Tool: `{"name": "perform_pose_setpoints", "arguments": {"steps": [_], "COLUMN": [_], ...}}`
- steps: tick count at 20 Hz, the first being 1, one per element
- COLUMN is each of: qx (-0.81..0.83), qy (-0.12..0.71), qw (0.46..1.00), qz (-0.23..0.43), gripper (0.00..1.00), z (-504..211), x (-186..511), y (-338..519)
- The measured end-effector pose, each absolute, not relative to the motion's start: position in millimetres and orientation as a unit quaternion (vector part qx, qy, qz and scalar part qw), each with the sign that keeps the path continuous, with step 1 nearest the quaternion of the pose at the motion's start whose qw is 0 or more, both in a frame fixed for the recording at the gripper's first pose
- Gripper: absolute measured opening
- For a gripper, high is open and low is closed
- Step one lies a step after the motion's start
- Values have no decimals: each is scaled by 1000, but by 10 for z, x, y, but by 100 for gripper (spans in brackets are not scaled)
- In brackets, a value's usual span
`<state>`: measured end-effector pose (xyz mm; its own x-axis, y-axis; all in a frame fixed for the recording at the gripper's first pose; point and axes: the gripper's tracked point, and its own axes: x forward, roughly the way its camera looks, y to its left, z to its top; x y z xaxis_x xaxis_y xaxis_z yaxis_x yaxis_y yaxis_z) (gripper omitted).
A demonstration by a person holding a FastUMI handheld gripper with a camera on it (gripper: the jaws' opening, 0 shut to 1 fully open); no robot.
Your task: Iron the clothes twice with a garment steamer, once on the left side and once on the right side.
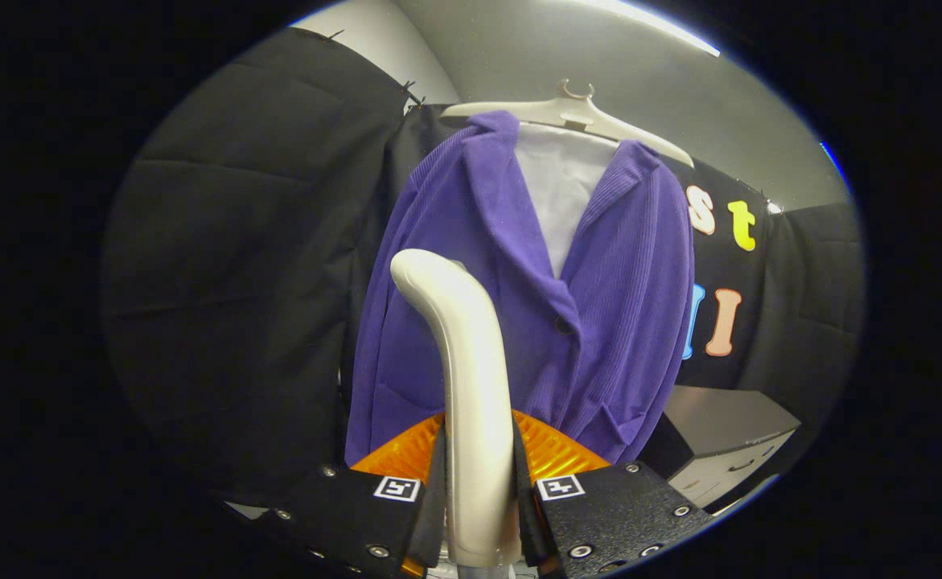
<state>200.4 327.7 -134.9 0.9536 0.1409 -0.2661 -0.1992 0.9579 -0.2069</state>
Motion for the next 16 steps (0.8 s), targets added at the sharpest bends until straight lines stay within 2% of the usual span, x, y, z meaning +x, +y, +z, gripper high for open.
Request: {"name": "perform_pose_setpoints", "arguments": {"steps": [16], "qx": [-144], "qy": [223], "qw": [958], "qz": [106], "gripper": [38], "z": [-2320], "x": [1656], "y": [3147]}}
